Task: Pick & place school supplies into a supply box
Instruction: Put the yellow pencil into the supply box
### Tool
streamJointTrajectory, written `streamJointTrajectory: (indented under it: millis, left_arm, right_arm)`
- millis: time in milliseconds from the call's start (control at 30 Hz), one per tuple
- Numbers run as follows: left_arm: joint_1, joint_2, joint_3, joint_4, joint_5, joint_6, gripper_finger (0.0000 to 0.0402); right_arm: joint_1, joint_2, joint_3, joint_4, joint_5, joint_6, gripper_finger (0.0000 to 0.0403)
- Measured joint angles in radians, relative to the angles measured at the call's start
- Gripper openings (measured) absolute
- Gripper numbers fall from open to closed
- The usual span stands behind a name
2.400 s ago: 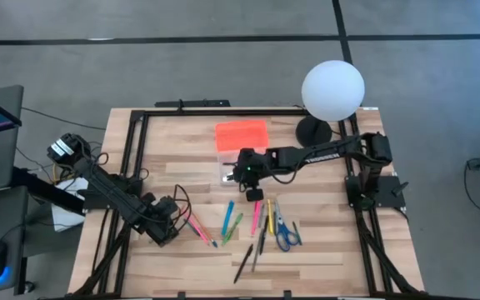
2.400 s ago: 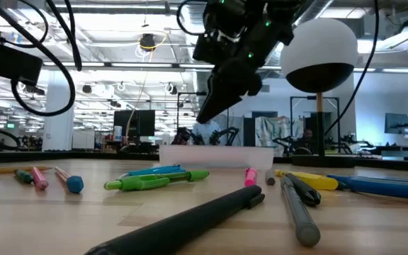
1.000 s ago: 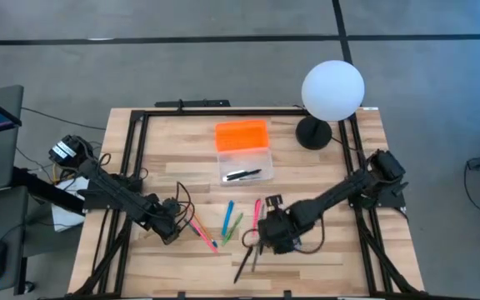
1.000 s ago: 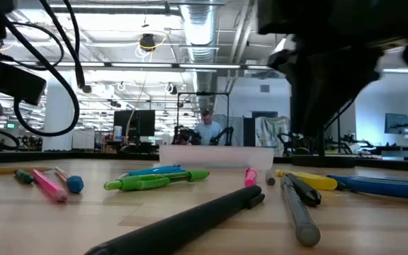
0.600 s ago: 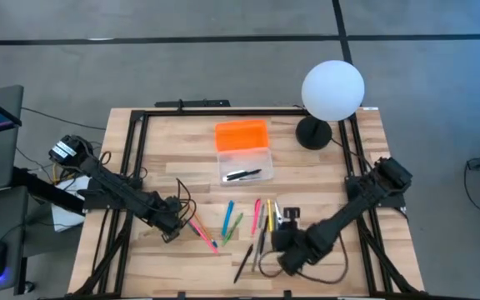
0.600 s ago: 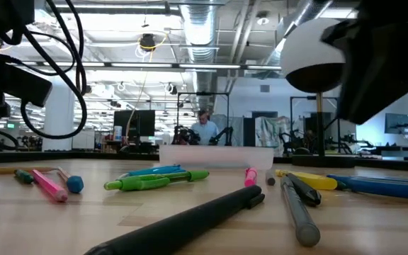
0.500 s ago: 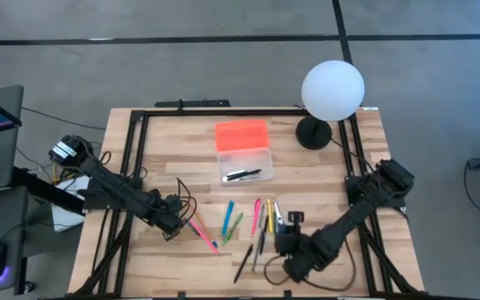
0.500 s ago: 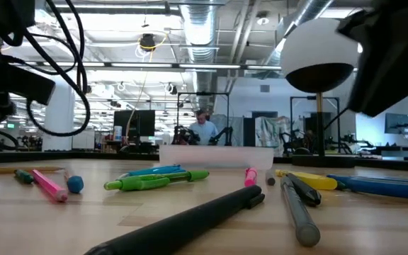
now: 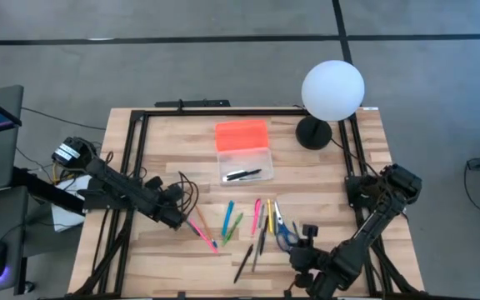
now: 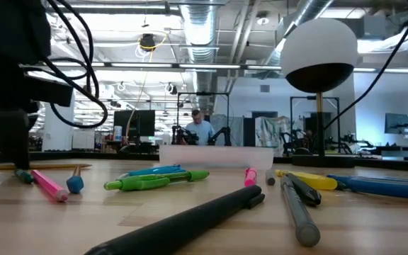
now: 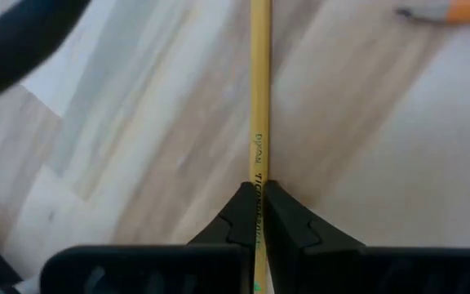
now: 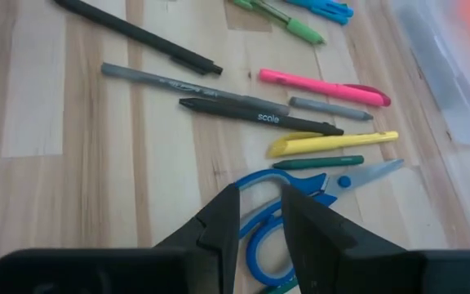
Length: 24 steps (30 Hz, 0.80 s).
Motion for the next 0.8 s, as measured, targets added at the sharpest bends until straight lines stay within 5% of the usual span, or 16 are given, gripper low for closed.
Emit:
streamJointTrajectory:
  millis: [333, 533, 633, 800]
  left_arm:
    - [0.065, 0.0, 0.117, -0.045, -0.025, 0.167, 0.0003]
    - [0.124, -0.002, 0.137, -0.263, -0.032, 0.183, 0.0002]
    - [0.158, -0.003, 0.136, -0.349, -0.04, 0.182, 0.0024]
    - [0.237, -0.056, 0.094, -0.27, 0.027, 0.266, 0.0095]
  right_arm:
    - [0.004, 0.0, 0.0, -0.034, 0.017, 0.016, 0.0087]
    - [0.004, 0.0, 0.0, -0.05, 0.019, 0.017, 0.0087]
    - [0.004, 0.0, 0.0, -0.055, 0.021, 0.015, 0.0087]
    - [0.004, 0.0, 0.0, -0.071, 0.049, 0.016, 0.0087]
